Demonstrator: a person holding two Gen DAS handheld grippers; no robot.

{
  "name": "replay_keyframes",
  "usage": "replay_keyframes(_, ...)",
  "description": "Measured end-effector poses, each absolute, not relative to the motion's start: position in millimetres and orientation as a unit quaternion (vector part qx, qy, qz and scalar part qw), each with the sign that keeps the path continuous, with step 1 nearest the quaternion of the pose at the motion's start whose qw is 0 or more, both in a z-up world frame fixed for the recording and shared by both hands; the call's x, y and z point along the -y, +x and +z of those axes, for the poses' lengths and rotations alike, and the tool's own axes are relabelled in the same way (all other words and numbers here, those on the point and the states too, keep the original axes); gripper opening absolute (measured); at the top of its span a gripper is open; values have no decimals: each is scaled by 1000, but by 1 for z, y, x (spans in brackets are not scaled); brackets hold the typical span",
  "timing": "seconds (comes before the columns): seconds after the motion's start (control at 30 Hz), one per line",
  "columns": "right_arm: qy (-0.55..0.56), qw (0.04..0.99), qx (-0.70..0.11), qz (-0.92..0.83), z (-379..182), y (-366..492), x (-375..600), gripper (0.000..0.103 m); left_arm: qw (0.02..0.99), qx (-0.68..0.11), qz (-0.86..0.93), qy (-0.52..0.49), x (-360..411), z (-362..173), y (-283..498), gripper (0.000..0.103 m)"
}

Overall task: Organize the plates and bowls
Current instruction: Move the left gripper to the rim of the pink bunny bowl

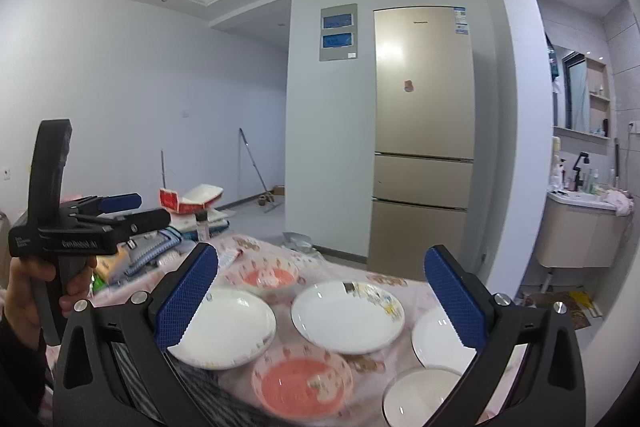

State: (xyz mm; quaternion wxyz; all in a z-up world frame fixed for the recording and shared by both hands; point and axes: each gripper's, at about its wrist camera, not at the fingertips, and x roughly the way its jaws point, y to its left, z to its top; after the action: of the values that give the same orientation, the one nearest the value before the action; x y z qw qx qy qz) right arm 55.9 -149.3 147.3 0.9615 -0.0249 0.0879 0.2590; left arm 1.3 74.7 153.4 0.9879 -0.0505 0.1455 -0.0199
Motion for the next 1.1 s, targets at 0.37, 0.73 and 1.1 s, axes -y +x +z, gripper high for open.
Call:
replay_keyframes(0.37, 18, 946, -113, 304, 171, 129, 123, 103, 983, -165, -11, -81, -111, 181, 60, 103)
replay_keyframes(0.73, -13, 915, -221, 337, 129, 217, 66, 103, 964, -248, 10, -98, -144, 134, 150, 103)
replay_keyframes(1.1, -50, 865, -377, 328, 62, 297, 12, 94, 919, -374, 20, -119, -189, 50, 217, 103)
